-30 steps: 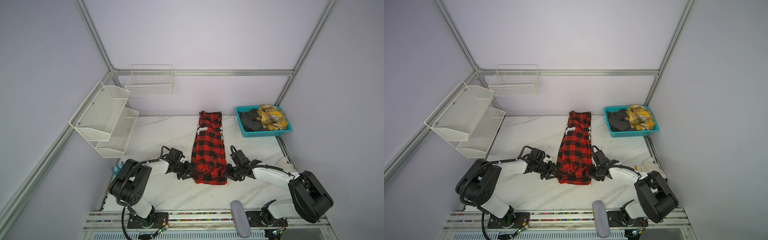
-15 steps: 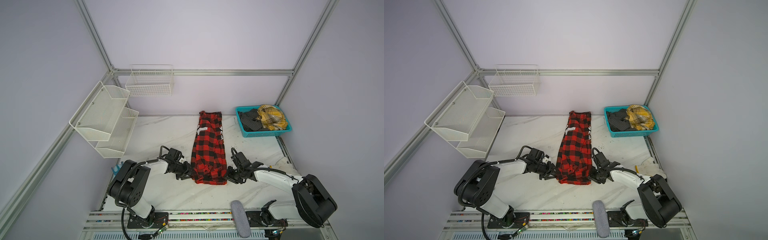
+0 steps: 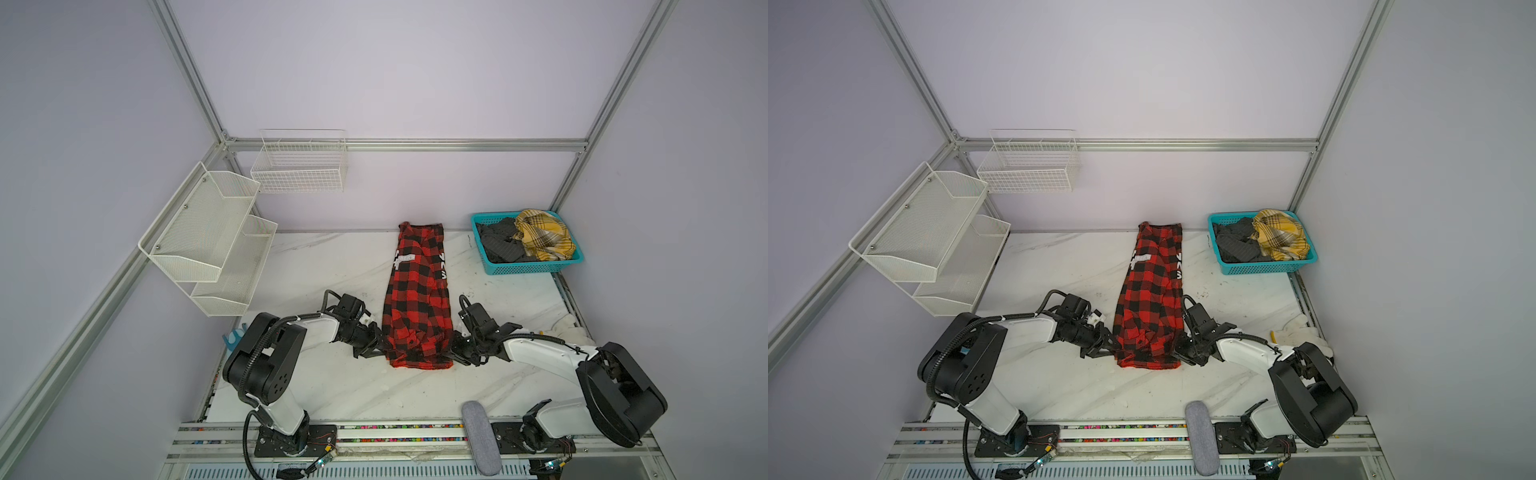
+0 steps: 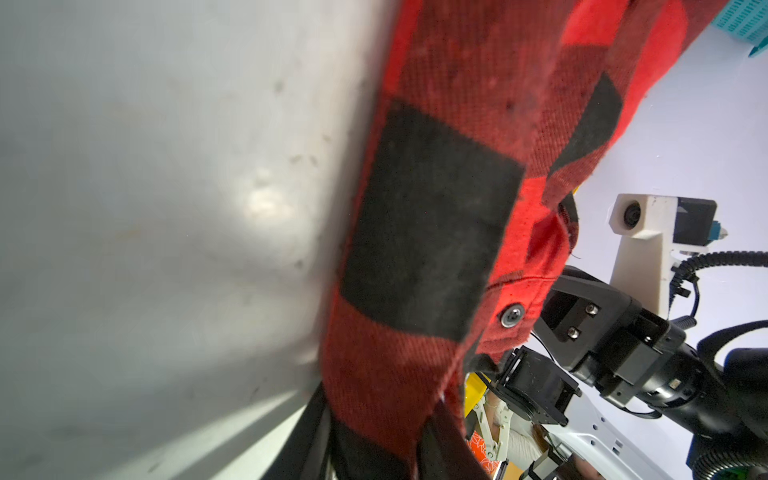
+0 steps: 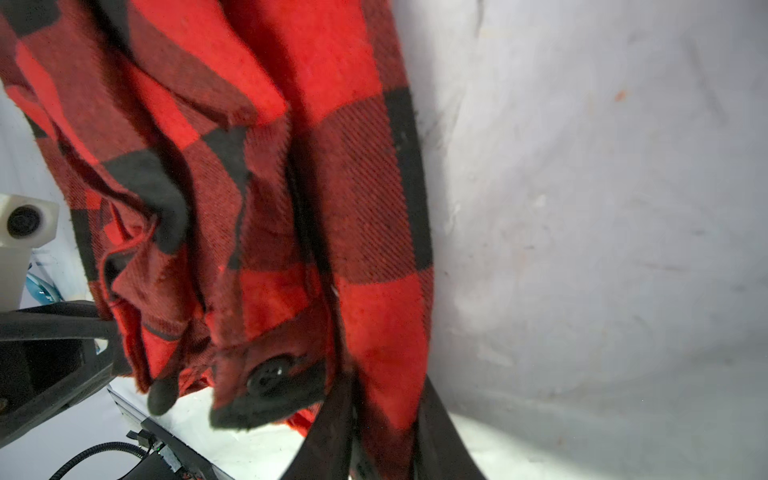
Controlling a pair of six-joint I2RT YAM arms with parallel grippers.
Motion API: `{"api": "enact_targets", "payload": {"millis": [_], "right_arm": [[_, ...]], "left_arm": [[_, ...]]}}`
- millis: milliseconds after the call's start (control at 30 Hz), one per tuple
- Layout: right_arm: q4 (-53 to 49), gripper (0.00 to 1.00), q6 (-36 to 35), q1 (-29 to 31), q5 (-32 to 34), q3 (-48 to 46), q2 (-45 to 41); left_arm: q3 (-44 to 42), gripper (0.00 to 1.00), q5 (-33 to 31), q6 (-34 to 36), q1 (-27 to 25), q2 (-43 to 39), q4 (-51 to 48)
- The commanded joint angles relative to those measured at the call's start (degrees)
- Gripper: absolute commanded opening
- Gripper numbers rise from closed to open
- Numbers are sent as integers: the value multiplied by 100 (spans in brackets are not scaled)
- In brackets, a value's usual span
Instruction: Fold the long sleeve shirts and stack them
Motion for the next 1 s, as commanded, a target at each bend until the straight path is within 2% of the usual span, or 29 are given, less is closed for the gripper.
{"api": "enact_targets", "payload": {"millis": [0,100,200,300,400,500,633,833,967], "right_arm": [[-118,27,106,51,138,4,151],[-170,24,106,47,217,21,122],[-180,21,106,48,238,23,18],[-171,13,89,71,245,60,-103],[-198,4,72,231,282,133,-150],[-329,0,220,586,410,160,-592],[-768,0,513,888,699,2,-1121],[-1074,0,1176,1341,738,-541,-2065],[-1462,0,1278,1403,873,-459,-2497]], "left_arm": [[-20,31,-1064,127,-179,445,-587],[25,15,-1086,114,-229,449,-587],[4,8,-1097,96,-233,372,-612],[18,0,-1043,66,-282,273,-631],[54,0,-997,-23,-393,100,-652],[-6,0,-1005,-144,-489,-217,-759],[-140,0,-1018,-134,-508,-738,-1080],[-449,0,-954,-185,-656,-1410,-1377],[-620,0,-852,-263,-675,-1782,-1402]]}}
